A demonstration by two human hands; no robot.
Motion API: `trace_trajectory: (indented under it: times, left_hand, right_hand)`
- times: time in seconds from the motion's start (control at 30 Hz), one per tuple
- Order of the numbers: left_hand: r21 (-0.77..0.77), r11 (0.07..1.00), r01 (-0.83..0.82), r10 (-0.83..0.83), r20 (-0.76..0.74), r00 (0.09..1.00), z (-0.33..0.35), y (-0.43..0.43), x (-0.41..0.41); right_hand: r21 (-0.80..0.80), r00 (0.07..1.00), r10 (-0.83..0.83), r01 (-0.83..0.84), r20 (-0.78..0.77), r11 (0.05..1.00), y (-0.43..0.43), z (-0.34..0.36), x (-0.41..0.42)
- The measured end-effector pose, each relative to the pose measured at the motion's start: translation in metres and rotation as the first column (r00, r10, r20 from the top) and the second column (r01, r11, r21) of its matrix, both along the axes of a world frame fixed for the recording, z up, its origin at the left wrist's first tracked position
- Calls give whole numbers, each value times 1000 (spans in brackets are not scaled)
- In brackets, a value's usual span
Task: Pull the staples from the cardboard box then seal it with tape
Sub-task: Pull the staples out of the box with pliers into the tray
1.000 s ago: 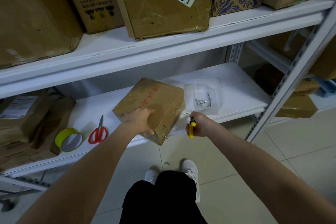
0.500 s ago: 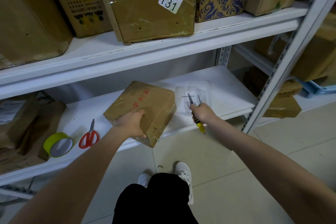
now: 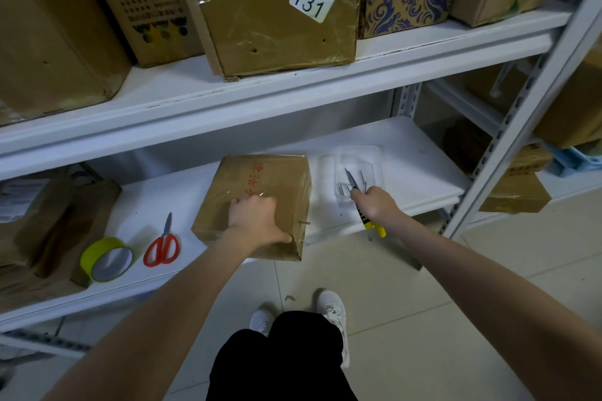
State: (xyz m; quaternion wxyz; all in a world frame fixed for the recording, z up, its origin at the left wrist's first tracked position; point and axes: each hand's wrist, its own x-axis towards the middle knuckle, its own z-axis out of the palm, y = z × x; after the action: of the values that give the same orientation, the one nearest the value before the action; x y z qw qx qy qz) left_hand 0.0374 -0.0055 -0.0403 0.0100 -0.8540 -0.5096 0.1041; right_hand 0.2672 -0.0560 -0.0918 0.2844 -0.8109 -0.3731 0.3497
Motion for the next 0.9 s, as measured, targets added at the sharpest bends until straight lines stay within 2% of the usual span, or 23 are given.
trace_trajectory:
  times: [0.07, 0.17, 0.3, 0.4, 0.47, 0.6, 0.73, 0.8, 0.9]
  left_hand:
    - [16, 1000, -21, 21, -2, 1000, -1, 1, 5]
    - [37, 999, -36, 36, -7, 999, -1, 2, 12]
    - [58, 996, -67, 66, 9, 998, -2, 2, 20]
    - [56, 992, -112, 109, 41, 993, -4, 3, 26]
    - [38, 989, -146, 143, 63, 988, -6, 3, 30]
    - [12, 987, -159, 158, 87, 984, -11, 2, 32]
    - [-28, 987, -158, 160, 108, 981, -11, 0, 26]
    - [-27, 990, -139, 141, 129, 982, -11, -2, 23]
    - [-25, 992, -125, 128, 173, 977, -8, -5, 18]
  right_hand:
    - [-21, 990, 20, -23, -140, 1000, 3, -6, -3]
    - [-112, 904, -27, -23, -426, 993, 7, -12, -10]
    - [-212, 823, 25, -176, -567, 961, -4, -2, -22]
    - [-271, 866, 157, -314, -474, 910, -13, 3, -25]
    - [-297, 889, 215, -350, -404, 889, -18, 5, -30]
    - [-232, 898, 230, -332, -375, 914, -26, 6, -34]
    - [-119, 931, 252, -291, -266, 949, -21, 0, -36]
    - [-125, 947, 256, -282, -193, 951, -16, -3, -37]
    - [-125, 946, 270, -294, -177, 948, -16, -1, -42]
